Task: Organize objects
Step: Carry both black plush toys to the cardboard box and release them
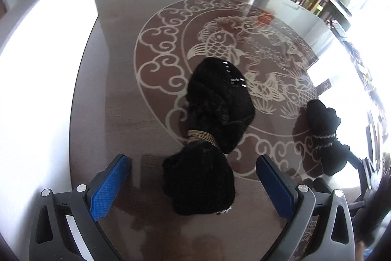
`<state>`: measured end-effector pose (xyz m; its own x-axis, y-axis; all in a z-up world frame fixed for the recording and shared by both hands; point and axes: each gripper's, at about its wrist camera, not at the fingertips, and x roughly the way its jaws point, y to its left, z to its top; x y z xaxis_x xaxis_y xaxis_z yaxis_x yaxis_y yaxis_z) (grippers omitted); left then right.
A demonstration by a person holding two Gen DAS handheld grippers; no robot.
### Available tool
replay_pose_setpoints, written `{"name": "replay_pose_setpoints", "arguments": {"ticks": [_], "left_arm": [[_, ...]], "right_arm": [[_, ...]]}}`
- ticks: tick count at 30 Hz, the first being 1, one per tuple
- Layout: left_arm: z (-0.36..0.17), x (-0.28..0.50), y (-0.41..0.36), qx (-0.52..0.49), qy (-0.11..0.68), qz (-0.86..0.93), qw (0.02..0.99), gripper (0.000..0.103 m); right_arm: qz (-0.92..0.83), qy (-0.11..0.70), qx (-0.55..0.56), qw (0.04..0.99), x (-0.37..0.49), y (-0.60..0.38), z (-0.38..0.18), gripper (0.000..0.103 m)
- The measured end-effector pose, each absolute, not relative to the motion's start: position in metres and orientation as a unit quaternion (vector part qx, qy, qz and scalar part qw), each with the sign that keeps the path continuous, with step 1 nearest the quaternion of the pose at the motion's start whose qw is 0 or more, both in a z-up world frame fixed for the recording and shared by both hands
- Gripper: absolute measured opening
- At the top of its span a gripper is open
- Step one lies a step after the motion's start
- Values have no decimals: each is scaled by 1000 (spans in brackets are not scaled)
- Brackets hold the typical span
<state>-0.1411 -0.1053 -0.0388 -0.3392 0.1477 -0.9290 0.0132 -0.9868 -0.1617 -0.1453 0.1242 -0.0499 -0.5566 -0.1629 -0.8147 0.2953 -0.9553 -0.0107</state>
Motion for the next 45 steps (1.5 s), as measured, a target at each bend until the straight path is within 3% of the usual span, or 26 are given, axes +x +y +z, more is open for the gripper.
{"name": "replay_pose_setpoints", "arguments": {"ticks": [6, 8, 11, 13, 14, 15, 16, 21, 27, 31, 36, 39, 42, 44, 45], "left_arm": [[-44, -157, -78, -574, 34, 817, 42, 103], [-41, -162, -78, -566, 34, 823, 18, 103], [-37, -169, -81, -559, -3, 829, 32, 102], [-34, -168, -78, -549, 9, 836, 22, 67], [-29, -166, -74, -535, 24, 844, 29, 30], [-27, -164, -72, -536, 29, 843, 35, 26], [-26, -162, -71, -539, 28, 841, 40, 25], [7, -115, -78, -492, -28, 867, 68, 25], [97, -40, -132, -411, -92, 902, 94, 25], [130, 17, -212, -385, -71, 920, 18, 26], [108, 59, -306, -424, -44, 900, -93, 28], [84, 71, -339, -452, -57, 879, -137, 40], [66, 82, -360, -474, -65, 862, -165, 60], [54, 85, -358, -474, -66, 859, -181, 66], [54, 89, -361, -471, -70, 859, -188, 74]], "right_arm": [[-855, 42, 491, 163, -156, 132, -42, 103], [-849, 10, 500, 174, -165, 139, -31, 103], [-841, 23, 510, 177, -180, 130, -16, 103], [-830, 42, 525, 182, -192, 116, -14, 101], [-829, 54, 526, 180, -196, 110, -16, 94], [-823, 70, 533, 182, -199, 102, -20, 64], [-814, 84, 545, 185, -200, 95, -26, 36], [-829, 96, 520, 184, -181, 88, -7, 36], [-851, 60, 455, 255, -147, 47, 78, 36], [-841, 57, 412, 347, -115, -22, 131, 36], [-785, 53, 424, 449, -82, -119, 136, 36], [-757, 55, 451, 470, -73, -164, 118, 40], [-706, 64, 510, 487, -64, -206, 85, 72], [-704, 74, 520, 478, -61, -214, 76, 72], [-702, 74, 522, 479, -60, -214, 75, 72]]}}
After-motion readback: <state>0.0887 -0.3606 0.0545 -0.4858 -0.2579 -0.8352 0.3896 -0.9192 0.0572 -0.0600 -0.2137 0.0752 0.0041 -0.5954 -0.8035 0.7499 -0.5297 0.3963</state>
